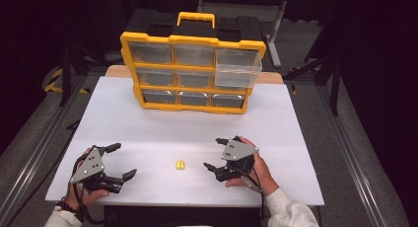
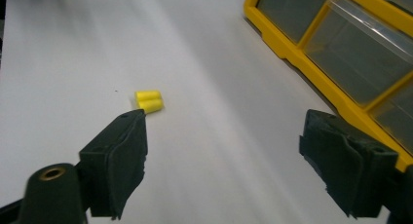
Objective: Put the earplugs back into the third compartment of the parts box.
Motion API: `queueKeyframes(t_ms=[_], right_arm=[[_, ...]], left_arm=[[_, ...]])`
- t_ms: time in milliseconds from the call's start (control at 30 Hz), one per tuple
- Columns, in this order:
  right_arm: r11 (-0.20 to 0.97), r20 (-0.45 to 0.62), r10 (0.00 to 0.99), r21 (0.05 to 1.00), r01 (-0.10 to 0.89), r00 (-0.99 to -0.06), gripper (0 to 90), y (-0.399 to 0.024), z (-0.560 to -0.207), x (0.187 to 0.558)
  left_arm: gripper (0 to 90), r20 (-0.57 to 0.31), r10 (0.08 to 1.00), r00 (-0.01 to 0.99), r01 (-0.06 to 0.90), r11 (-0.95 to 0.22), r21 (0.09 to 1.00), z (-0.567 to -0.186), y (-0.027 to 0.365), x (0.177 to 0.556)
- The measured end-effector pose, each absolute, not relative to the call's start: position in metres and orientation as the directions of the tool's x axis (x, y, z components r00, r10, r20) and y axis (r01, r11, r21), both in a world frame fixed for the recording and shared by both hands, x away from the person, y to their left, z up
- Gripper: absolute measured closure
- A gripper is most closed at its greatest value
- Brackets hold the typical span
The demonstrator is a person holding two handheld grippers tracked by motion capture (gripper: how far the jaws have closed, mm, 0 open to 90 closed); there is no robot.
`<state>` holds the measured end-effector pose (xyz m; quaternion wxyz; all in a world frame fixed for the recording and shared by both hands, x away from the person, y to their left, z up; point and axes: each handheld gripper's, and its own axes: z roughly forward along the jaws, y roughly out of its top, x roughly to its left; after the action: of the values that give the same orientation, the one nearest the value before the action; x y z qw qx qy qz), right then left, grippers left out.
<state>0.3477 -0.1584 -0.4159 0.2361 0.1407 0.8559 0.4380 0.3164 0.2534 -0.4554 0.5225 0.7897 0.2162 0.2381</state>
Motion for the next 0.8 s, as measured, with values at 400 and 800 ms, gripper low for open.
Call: queueKeyframes(t_ms=[400,800], right_arm=[[0.621,-0.194,0.345,0.781,0.068,-0.918,16.4,-0.119,-0.429,0.376],[0.687,-0.164,0.249,0.725,0.054,-0.955,26.2,-0.086,-0.450,0.383]], left_arm=[[5.0,0.147,0.583,0.799,0.097,-0.368,0.925,-0.456,0.252,0.317],[5.0,0.144,0.578,0.803,0.099,-0.367,0.925,-0.457,0.253,0.317]])
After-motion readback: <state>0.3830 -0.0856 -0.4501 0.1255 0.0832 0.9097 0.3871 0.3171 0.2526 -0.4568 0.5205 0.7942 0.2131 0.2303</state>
